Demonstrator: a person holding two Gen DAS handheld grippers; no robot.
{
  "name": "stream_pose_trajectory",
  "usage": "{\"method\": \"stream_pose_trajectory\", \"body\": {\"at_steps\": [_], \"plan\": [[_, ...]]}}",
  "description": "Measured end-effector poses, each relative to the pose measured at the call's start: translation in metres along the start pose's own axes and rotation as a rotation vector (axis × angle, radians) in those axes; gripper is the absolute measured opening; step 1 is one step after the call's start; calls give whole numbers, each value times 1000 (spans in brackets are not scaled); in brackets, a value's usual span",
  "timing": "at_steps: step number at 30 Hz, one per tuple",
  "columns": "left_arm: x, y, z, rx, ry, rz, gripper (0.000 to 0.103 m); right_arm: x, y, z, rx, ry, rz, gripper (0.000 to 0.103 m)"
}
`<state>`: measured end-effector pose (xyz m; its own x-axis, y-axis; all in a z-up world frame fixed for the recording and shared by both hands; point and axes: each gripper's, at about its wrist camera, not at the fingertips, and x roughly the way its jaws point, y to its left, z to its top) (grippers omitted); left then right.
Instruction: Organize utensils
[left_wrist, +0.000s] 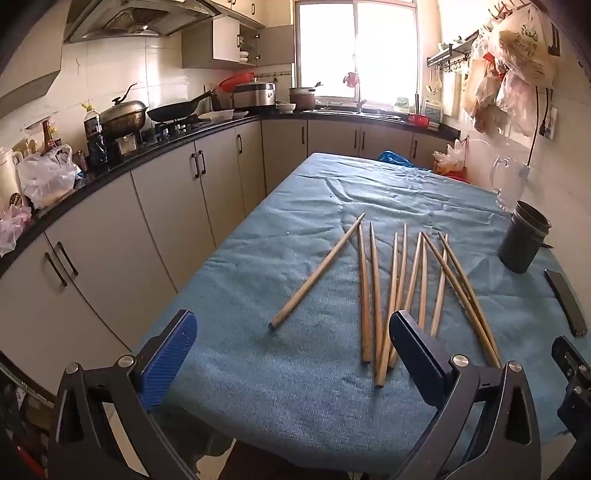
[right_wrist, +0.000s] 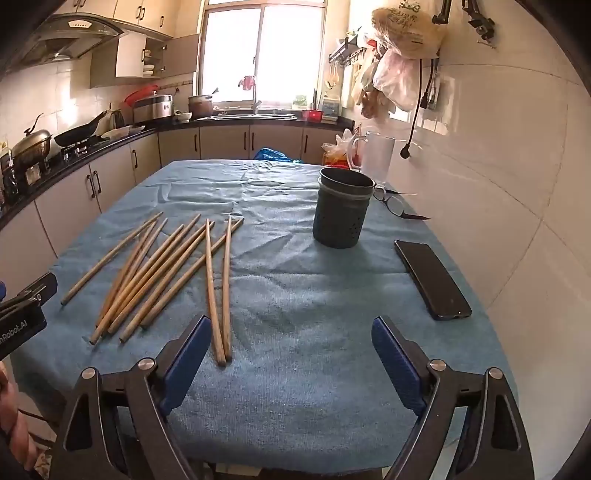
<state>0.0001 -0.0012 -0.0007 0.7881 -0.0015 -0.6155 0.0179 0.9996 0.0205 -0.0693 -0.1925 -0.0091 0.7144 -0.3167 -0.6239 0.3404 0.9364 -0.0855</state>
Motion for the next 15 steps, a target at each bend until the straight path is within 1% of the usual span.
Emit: {"method": "stream_pose_trajectory", "body": {"at_steps": [4, 5, 7, 8, 12, 15], "plan": [[0, 1, -2, 9, 2, -1, 103, 3, 2, -1, -6, 13, 6, 91], [-1, -8, 1, 5, 9, 6, 103, 4, 3, -1, -7, 14, 6, 91], [0, -5, -1, 7, 4, 2, 103, 4, 3, 0, -8, 13, 5, 91], [6, -6, 0, 7, 4, 1, 103, 4, 3, 0, -8, 14, 6, 91], [8, -13, -4, 5, 11, 0, 103, 7, 5, -1, -10, 22, 8, 91], [7, -6, 0, 6, 6, -2, 103, 8, 5, -1, -11, 23, 9, 91]]}}
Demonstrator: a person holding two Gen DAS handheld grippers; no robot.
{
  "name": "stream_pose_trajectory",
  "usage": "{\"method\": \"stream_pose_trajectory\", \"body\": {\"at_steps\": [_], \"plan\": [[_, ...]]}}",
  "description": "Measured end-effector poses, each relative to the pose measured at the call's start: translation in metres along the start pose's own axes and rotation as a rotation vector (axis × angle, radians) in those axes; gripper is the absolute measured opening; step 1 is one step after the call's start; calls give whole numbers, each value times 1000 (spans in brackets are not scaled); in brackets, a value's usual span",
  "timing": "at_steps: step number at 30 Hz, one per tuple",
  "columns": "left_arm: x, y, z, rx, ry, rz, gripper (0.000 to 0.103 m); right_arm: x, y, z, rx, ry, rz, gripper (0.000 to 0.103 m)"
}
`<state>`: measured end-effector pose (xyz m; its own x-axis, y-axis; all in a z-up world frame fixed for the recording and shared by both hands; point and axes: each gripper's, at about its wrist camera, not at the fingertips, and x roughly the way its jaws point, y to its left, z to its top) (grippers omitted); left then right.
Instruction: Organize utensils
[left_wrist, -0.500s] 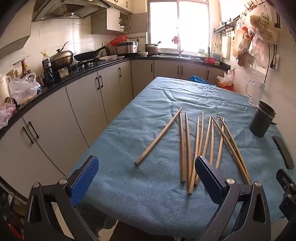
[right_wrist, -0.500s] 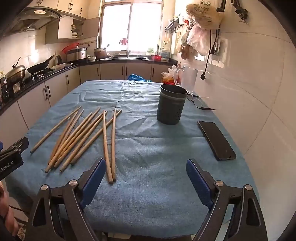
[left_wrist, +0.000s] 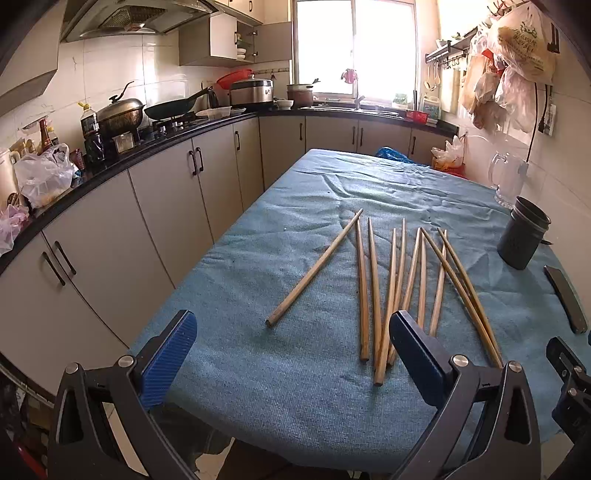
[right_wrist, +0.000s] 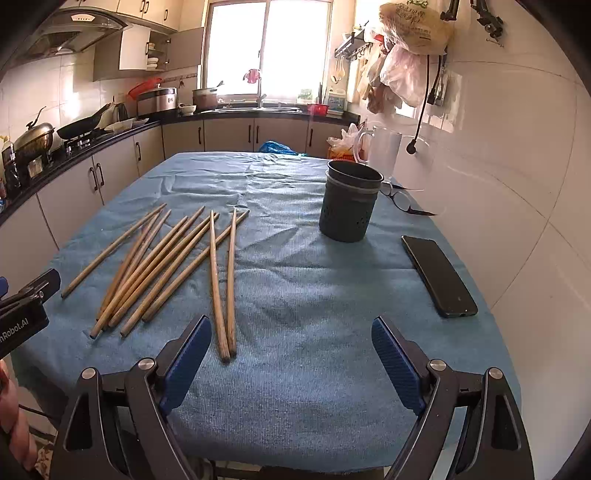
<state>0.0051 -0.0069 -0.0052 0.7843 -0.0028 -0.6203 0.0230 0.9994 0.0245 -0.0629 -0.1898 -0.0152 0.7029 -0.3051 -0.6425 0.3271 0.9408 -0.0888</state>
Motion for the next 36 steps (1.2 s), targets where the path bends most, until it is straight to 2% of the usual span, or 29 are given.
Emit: {"method": "stream_pose_trajectory", "body": {"at_steps": [36], "plan": [[0, 8, -1, 8, -16, 18, 103, 3, -1, -3, 5, 19, 5, 91]]}}
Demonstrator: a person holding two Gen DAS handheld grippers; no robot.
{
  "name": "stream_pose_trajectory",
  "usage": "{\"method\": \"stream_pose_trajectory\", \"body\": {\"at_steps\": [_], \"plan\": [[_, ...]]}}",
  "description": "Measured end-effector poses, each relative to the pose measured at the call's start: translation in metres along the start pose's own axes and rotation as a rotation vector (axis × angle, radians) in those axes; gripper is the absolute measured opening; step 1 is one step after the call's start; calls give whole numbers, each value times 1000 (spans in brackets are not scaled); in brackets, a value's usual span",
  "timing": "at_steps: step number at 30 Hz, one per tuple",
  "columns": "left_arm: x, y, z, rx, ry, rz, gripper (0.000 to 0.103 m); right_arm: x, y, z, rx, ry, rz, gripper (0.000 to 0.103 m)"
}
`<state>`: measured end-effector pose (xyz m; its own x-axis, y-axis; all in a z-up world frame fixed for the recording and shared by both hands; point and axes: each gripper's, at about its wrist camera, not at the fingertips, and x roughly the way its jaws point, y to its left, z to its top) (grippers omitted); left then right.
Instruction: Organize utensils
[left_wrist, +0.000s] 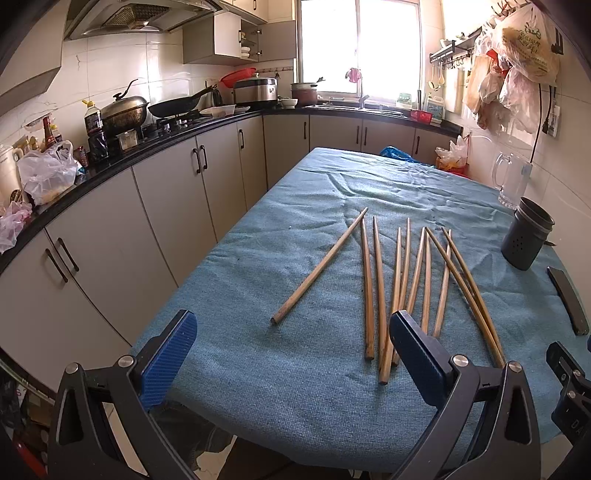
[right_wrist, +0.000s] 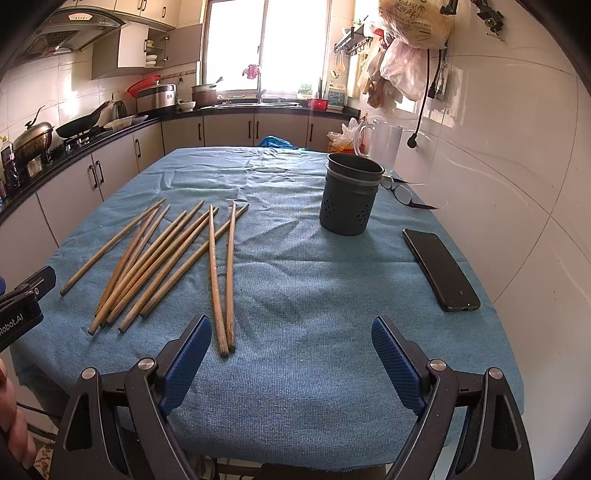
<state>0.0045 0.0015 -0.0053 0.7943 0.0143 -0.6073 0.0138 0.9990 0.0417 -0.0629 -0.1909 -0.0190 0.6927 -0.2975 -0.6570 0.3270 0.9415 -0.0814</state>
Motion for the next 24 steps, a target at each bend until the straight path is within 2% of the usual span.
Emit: {"method": "stream_pose_trajectory", "body": {"at_steps": [10, 17, 21, 22, 23, 24], "plan": [[1, 1, -1, -1, 10, -2, 103, 1, 0, -1, 2, 5, 3, 91], [3, 3, -4, -19, 53, -10, 103, 6, -2, -2, 10, 19, 10, 91], [4, 2, 0, -56, 113, -34, 103, 6, -1, -2, 7, 21, 10, 91], [4, 3, 1, -56, 110, -36, 103, 6, -1, -2, 7, 21, 11, 91], [5, 2, -2, -14, 68, -12, 103, 6, -1, -2, 7, 22, 12, 91], [6, 3, -1, -18, 77, -22, 103, 6, -1, -2, 6, 23, 17, 91]]}}
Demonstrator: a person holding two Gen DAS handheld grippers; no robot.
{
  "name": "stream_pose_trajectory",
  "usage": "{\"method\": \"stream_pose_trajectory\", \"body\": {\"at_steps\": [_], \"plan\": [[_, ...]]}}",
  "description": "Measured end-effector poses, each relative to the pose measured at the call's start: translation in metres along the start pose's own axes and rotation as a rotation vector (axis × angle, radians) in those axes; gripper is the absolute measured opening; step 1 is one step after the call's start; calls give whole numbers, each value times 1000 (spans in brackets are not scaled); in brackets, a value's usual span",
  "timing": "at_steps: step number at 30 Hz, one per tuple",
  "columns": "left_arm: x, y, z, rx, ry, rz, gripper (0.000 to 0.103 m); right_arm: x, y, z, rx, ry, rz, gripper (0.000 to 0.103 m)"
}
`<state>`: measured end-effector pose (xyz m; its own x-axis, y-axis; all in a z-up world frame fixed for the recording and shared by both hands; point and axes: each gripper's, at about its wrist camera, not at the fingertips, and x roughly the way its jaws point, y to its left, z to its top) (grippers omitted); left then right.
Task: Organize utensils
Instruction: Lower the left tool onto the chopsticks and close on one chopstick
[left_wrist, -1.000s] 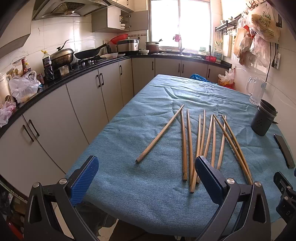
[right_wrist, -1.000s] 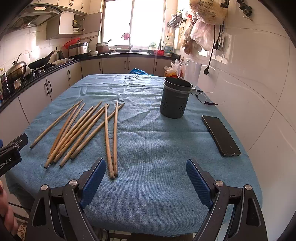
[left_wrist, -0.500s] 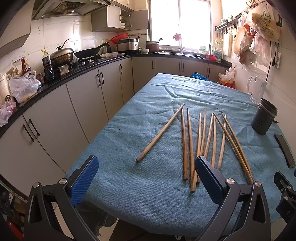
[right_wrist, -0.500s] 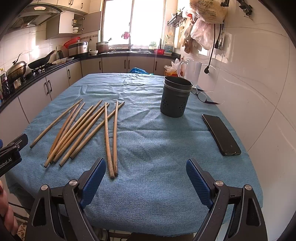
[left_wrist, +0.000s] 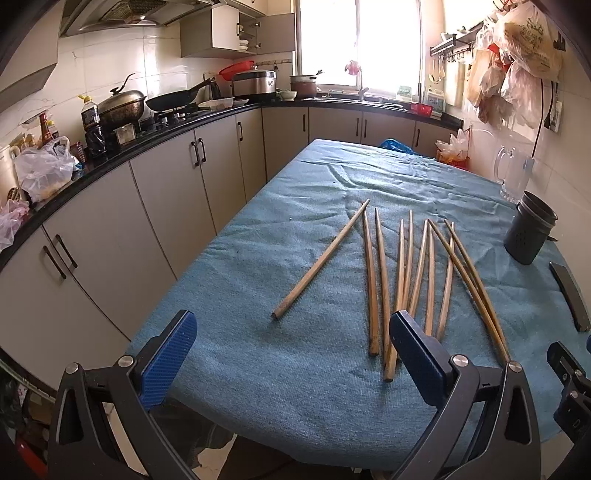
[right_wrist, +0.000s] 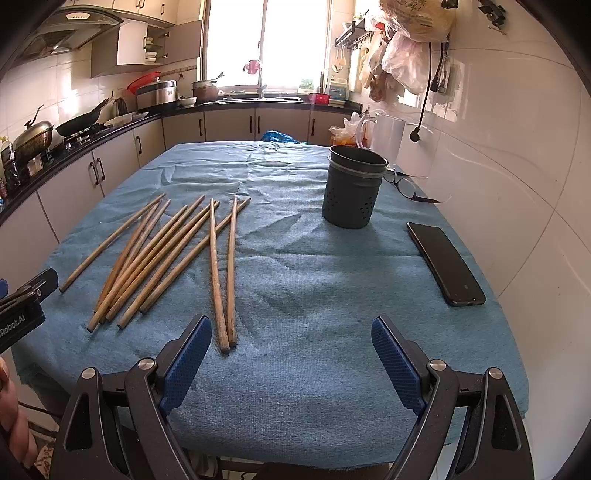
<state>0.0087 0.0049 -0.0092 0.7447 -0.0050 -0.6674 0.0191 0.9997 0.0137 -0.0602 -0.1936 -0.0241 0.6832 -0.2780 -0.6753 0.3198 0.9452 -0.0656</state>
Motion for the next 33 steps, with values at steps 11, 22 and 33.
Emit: {"method": "stream_pose_trajectory", "body": {"at_steps": [11, 22, 33], "plan": [[23, 28, 37, 17, 96, -96, 99, 14, -16, 27, 1, 75, 141, 79], [65, 28, 79, 95, 255, -242, 69, 48, -23, 75, 76, 208, 332, 39], [119, 1, 109, 176, 408, -286, 45, 84, -2, 103, 60, 284, 356, 39]]}}
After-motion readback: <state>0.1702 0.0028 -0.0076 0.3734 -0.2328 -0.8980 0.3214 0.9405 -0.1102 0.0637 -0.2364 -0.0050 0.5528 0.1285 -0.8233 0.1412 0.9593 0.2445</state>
